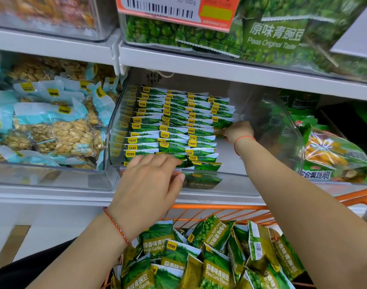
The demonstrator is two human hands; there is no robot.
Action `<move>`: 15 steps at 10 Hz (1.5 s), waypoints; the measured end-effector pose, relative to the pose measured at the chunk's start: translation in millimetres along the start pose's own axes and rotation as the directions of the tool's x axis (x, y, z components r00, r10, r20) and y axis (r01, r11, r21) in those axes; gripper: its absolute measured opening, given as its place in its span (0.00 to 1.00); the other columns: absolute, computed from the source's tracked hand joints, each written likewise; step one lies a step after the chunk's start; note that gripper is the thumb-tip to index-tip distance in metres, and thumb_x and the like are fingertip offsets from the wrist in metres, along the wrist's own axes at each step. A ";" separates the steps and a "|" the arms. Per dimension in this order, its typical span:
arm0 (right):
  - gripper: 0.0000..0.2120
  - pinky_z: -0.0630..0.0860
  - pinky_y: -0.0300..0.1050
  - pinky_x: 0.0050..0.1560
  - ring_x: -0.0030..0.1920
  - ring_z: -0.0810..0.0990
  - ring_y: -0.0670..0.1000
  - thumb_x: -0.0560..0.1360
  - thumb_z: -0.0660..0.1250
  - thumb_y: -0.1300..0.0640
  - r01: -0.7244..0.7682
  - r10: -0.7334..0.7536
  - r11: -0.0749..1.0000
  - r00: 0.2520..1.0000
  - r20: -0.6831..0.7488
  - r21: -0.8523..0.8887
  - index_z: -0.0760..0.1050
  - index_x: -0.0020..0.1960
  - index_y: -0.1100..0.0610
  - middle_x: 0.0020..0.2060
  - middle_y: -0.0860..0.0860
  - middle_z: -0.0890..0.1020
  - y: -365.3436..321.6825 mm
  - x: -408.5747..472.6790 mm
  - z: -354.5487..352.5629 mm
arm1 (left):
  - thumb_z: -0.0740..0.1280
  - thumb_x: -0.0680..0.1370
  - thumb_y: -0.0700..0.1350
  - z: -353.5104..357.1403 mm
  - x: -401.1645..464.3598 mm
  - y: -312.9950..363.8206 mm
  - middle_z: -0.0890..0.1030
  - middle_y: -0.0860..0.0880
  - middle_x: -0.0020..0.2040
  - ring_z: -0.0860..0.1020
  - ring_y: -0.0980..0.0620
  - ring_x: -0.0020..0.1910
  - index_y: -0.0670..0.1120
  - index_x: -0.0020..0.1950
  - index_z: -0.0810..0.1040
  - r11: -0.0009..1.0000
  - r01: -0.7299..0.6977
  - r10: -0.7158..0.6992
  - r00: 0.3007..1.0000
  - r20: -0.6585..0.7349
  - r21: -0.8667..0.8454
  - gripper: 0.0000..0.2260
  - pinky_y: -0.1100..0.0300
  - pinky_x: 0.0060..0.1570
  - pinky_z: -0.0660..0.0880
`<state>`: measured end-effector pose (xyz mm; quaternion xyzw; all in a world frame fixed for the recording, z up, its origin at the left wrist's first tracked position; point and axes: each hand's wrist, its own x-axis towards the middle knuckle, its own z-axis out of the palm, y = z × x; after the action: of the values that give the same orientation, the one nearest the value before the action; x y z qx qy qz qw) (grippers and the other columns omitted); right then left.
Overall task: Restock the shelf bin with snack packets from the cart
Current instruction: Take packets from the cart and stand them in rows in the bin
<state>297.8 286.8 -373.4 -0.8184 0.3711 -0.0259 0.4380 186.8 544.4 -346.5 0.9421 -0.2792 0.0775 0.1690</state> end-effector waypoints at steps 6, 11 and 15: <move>0.14 0.67 0.33 0.26 0.30 0.65 0.46 0.72 0.56 0.75 -0.088 0.002 0.941 0.967 0.255 0.326 0.65 0.49 0.57 0.33 0.51 0.65 -9.4 -5.3 -8.6 | 0.56 0.76 0.54 -0.2 0.3 0.1 0.83 0.53 0.47 0.81 0.49 0.44 0.49 0.51 0.81 1.000 -0.006 0.006 1.000 -0.001 -0.001 0.16 0.58 0.49 0.63; 0.32 0.64 0.34 0.25 0.37 0.71 0.48 0.74 0.52 0.73 0.023 -0.048 0.983 0.990 0.130 0.184 0.61 0.73 0.50 0.52 0.50 0.70 -22.5 -21.0 -4.2 | 0.57 0.76 0.54 0.1 -0.3 -0.4 0.83 0.54 0.47 0.80 0.50 0.45 0.50 0.51 0.81 1.000 -0.010 0.010 1.000 -0.004 0.005 0.16 0.58 0.48 0.62; 0.30 0.67 0.33 0.24 0.42 0.73 0.49 0.77 0.54 0.71 -0.028 0.016 0.994 0.994 0.112 0.101 0.54 0.76 0.53 0.57 0.51 0.72 -27.8 -20.0 0.1 | 0.56 0.76 0.54 1.9 -0.5 -2.5 0.83 0.53 0.47 0.81 0.50 0.45 0.50 0.51 0.81 0.999 -0.031 0.031 0.999 -0.012 0.016 0.16 0.58 0.49 0.62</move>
<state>299.6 309.0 -347.4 -0.7908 0.3534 0.0055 0.4997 187.9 546.0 -349.0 0.9384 -0.2922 0.0880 0.1618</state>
